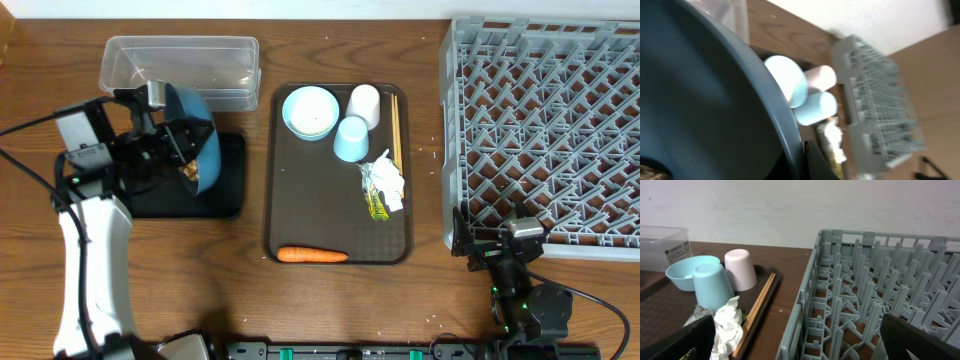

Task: Sort waste into correct bins and load items into the dishwasher rack
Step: 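Lift the blue plate and tip it over the black tray, then carry the emptied blue plate back over the brown tray, then lower the blue plate onto the brown tray and release it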

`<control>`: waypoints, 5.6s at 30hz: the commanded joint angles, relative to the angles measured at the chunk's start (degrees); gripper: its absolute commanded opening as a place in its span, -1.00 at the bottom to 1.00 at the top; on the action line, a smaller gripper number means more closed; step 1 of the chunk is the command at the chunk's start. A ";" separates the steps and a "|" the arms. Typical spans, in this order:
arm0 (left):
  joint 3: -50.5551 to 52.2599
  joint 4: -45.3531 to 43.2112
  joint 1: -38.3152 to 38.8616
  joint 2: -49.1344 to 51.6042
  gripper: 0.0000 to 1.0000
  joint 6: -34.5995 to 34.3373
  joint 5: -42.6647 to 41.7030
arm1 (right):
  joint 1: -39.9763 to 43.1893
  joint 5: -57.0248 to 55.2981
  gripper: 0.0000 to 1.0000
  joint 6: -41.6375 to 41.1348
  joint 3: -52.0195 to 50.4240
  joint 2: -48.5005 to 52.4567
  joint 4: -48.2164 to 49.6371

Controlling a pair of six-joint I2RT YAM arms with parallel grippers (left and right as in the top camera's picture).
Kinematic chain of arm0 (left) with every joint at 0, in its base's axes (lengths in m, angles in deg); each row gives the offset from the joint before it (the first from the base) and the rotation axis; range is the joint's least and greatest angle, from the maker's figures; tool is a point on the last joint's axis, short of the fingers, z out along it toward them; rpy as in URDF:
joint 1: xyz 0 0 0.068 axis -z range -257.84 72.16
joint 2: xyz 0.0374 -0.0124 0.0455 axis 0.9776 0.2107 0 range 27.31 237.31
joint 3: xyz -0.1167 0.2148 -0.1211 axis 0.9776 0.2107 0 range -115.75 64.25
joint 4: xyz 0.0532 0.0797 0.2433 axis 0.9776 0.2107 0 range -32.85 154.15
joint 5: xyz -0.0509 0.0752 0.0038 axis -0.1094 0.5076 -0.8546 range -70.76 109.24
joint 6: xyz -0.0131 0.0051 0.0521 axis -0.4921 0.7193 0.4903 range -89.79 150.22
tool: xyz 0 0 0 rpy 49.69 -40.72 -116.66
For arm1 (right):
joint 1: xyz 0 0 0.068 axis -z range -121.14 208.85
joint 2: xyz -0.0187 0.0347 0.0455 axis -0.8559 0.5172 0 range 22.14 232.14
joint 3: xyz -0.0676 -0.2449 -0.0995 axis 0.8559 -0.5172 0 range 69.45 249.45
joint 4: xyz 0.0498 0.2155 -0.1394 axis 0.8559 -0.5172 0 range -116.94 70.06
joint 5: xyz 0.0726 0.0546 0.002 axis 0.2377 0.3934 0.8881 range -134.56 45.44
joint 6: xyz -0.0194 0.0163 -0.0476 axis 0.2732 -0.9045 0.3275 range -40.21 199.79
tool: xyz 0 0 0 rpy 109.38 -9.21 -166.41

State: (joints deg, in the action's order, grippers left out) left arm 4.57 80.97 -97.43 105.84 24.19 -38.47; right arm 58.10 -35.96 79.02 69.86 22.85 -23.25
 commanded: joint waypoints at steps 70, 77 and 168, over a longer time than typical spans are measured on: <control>0.11 13.11 36.48 -16.79 -0.88 -1.29 33.73 | 0.85 0.26 0.99 0.66 -0.09 -0.22 -0.17; 0.11 12.72 49.18 -10.60 -0.88 -1.31 42.40 | 0.85 0.26 0.99 0.66 -0.09 -0.22 -0.17; 0.13 27.52 60.54 -9.97 0.86 -21.31 43.41 | 0.85 0.24 0.98 0.66 -0.09 -0.07 -0.17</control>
State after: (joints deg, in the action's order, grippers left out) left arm 4.66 107.96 -36.84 94.40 14.29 4.12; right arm 58.10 -35.98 79.02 69.86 22.88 -23.25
